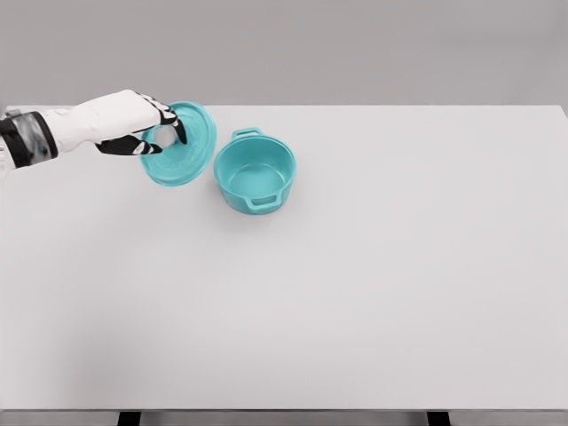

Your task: Cover the pot with left arm

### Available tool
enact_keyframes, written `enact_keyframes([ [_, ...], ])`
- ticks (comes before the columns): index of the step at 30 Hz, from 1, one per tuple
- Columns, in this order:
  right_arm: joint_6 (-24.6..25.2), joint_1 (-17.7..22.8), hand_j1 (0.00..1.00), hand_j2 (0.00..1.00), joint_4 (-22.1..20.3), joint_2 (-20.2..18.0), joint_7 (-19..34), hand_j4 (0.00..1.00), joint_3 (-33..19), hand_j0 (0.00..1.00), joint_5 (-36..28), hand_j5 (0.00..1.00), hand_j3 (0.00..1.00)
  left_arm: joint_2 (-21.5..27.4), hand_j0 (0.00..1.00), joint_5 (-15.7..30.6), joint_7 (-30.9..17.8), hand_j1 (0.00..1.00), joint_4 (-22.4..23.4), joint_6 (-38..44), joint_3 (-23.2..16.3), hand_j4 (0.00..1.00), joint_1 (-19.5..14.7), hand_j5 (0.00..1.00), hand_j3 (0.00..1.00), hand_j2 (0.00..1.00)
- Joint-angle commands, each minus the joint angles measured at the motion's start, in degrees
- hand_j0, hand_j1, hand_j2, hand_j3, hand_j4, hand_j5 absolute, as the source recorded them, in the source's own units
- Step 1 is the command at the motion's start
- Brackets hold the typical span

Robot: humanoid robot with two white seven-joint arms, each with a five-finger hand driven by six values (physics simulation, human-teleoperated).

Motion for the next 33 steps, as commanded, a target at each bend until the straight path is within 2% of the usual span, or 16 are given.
enact_keyframes([
  [1,0.0,0.0,1.0,1.0,0.03,0.0,0.01,1.0,0.0,1.0,0.0,1.0,1.0,-0.51,0.55,0.23,0.03,0.55,0.04,0.17,0.0,0.55,0.0,0.55,0.55,0.55],
  [33,0.0,0.0,1.0,1.0,0.03,0.0,0.01,1.0,0.0,1.0,0.0,1.0,1.0,-6.4,0.55,-0.3,0.03,0.55,0.48,0.17,-0.53,0.55,-0.53,0.55,0.55,0.55],
])
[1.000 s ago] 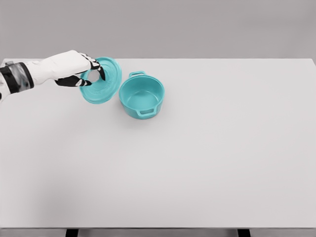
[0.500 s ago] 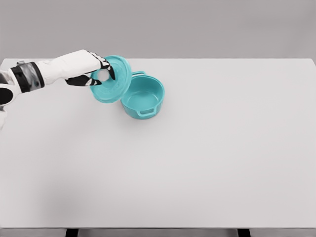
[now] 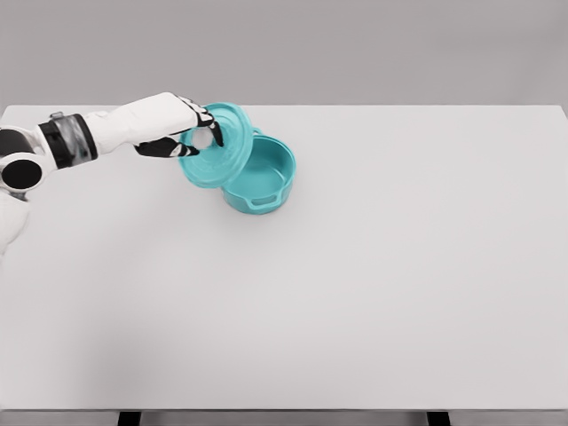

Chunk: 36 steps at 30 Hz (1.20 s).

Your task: Cover the pot with left arm

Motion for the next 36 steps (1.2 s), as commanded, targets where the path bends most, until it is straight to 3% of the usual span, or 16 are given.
enact_keyframes([
  [1,0.0,-0.09,1.0,1.0,0.03,0.0,0.01,1.0,0.0,1.0,0.0,1.0,1.0,-0.32,0.55,0.12,0.03,0.55,0.08,0.17,0.05,0.55,0.0,0.55,0.55,0.55],
  [36,0.0,0.0,1.0,1.0,0.03,0.0,0.01,1.0,0.0,1.0,0.0,1.0,1.0,-6.82,0.55,-2.6,0.03,0.55,4.56,0.17,0.05,0.55,-1.05,0.55,0.55,0.55],
])
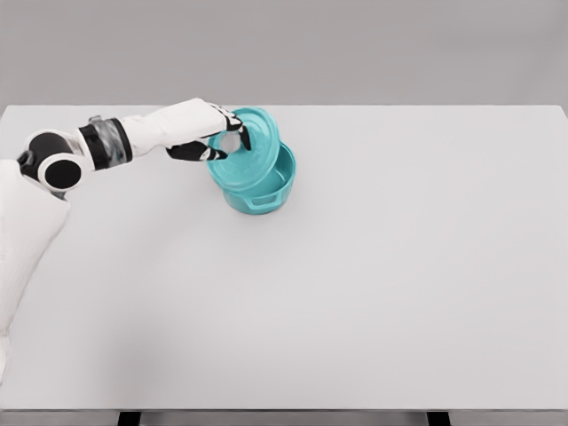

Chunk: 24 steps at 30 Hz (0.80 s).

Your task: Cover the pot with left arm

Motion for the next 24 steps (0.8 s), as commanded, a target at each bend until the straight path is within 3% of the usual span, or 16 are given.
enact_keyframes([
  [1,0.0,-0.09,1.0,1.0,0.04,0.0,0.01,1.0,0.0,1.0,0.0,1.0,1.0,-0.31,0.55,0.37,0.03,0.55,0.2,0.17,0.06,0.55,0.0,0.55,0.55,0.55],
  [11,0.0,0.0,1.0,1.0,0.05,0.0,0.01,1.0,0.0,1.0,0.0,1.0,1.0,-0.84,0.56,0.02,0.03,0.56,0.99,0.17,0.06,0.56,0.0,0.56,0.56,0.56],
  [24,0.0,0.0,1.0,1.0,0.05,0.0,0.01,1.0,0.0,1.0,0.0,1.0,1.0,-1.28,0.65,0.02,0.03,0.65,1.08,0.17,-0.03,0.65,0.0,0.65,0.65,0.65],
])
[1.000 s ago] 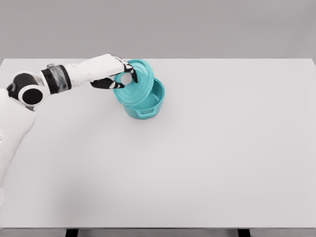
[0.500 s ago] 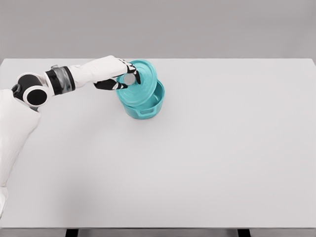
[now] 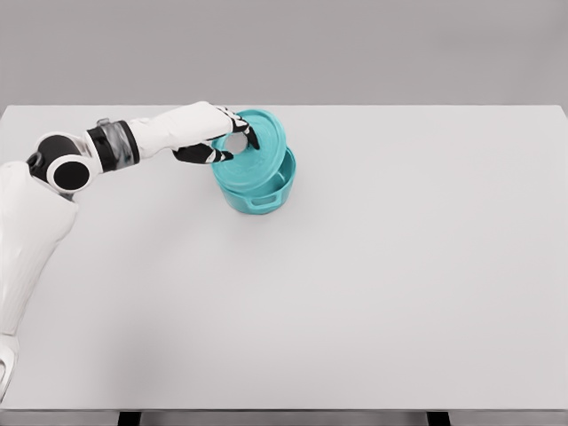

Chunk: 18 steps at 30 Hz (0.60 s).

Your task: Cover the pot with left arm

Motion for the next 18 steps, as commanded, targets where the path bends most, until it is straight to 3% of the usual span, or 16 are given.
enact_keyframes([
  [1,0.0,0.09,1.0,1.0,0.02,0.0,0.01,1.0,0.0,1.0,0.01,1.0,1.0,-0.01,0.65,0.25,-0.05,0.65,-0.1,0.08,0.03,0.65,0.0,0.65,0.65,0.65],
  [18,0.0,0.09,1.0,1.0,0.02,0.0,0.01,1.0,0.0,1.0,0.01,1.0,1.0,-0.98,0.69,0.25,-0.05,0.69,-0.01,0.08,0.12,0.69,0.0,0.69,0.69,0.69],
])
